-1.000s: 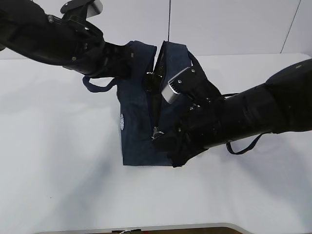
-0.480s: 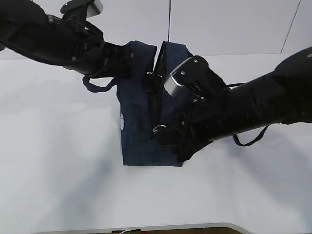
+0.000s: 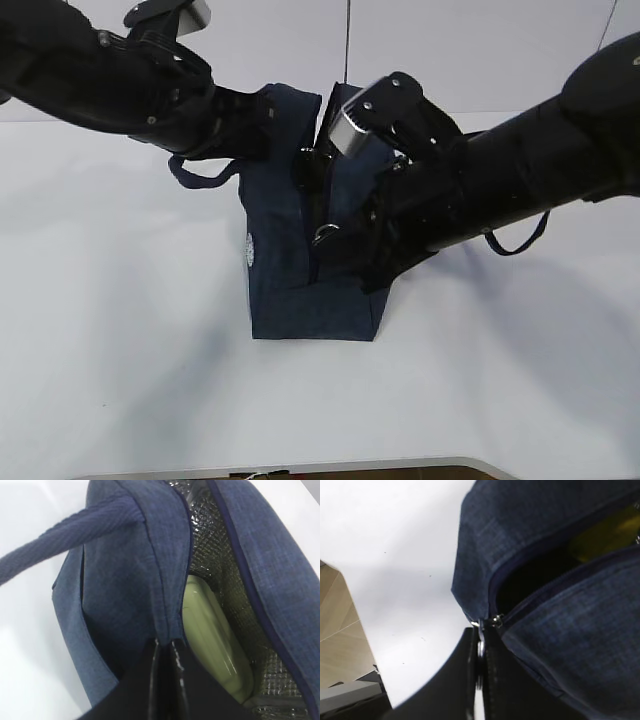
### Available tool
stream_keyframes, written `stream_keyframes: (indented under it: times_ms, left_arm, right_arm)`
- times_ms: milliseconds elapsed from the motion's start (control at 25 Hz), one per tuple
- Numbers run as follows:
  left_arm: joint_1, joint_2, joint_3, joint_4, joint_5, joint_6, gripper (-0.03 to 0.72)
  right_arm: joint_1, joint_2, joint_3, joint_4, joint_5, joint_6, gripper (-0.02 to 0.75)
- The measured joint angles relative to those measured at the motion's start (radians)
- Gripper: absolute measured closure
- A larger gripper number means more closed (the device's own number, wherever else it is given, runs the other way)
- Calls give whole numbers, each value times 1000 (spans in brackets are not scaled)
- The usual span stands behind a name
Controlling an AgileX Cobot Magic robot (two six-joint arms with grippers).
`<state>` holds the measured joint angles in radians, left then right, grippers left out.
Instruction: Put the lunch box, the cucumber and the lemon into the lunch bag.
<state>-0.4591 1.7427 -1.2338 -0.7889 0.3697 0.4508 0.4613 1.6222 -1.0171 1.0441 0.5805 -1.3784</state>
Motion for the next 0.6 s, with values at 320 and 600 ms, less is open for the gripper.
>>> stream_keyframes:
  times_ms: [320, 600]
  left_arm:
    - [0, 0, 0, 0, 0, 0, 701]
    - [0, 0, 0, -8, 0, 0, 701]
  right_arm:
    - [-1, 0, -168, -283, 202, 316, 733]
    - [-1, 4, -370, -499, 379, 598, 733]
